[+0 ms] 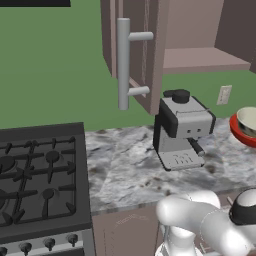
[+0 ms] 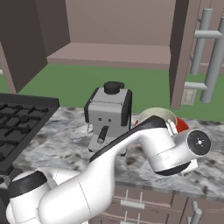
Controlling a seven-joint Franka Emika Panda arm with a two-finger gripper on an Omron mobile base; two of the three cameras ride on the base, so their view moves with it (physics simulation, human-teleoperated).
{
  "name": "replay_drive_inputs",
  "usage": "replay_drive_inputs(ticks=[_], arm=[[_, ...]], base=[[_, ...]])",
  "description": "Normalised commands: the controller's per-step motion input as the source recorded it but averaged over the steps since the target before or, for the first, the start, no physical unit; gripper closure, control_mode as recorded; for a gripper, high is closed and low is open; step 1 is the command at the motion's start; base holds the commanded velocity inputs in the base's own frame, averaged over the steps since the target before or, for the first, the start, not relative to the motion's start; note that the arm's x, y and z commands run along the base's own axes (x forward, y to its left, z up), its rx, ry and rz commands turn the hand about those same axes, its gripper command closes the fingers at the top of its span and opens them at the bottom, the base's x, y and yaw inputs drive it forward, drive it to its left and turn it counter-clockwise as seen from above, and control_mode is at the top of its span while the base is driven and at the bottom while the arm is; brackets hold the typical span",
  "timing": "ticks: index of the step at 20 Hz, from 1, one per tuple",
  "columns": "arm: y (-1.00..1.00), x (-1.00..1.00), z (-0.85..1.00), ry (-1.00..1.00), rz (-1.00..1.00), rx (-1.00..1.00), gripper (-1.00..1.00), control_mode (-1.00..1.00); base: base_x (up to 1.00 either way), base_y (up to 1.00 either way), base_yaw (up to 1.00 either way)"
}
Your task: Pick up the bowls on the counter and stack them on top of one another in the open cabinet. Place the smaller bowl on top of the larger bowl.
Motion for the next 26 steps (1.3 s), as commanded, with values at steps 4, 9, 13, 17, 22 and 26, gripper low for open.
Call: replay_drive_inputs(ticks=[4,9,13,17,22,26], arm=[[0.11,-0.21,0.24,-0.01,0.02,0.01,1.00,-1.00],[0.16,-0.26,0.19,-0.02,0.01,0.00,1.00,-1.00],[0.26,-0.21,0.08,-0.02,0.00,0.00,1.00,-1.00],[0.32,-0.12,0.04,-0.01,0.00,0.00,1.00,-1.00],[0.30,-0.07,0.07,0.00,0.00,0.00,1.00,-1.00],[0.19,-0.06,0.22,0.00,0.00,0.03,1.00,-1.00]], base=[[0.00,0.00,0.00],[0.00,0.00,0.00],[0.00,0.00,0.00],[0.00,0.00,0.00],[0.00,0.00,0.00],[0.00,0.00,0.00]])
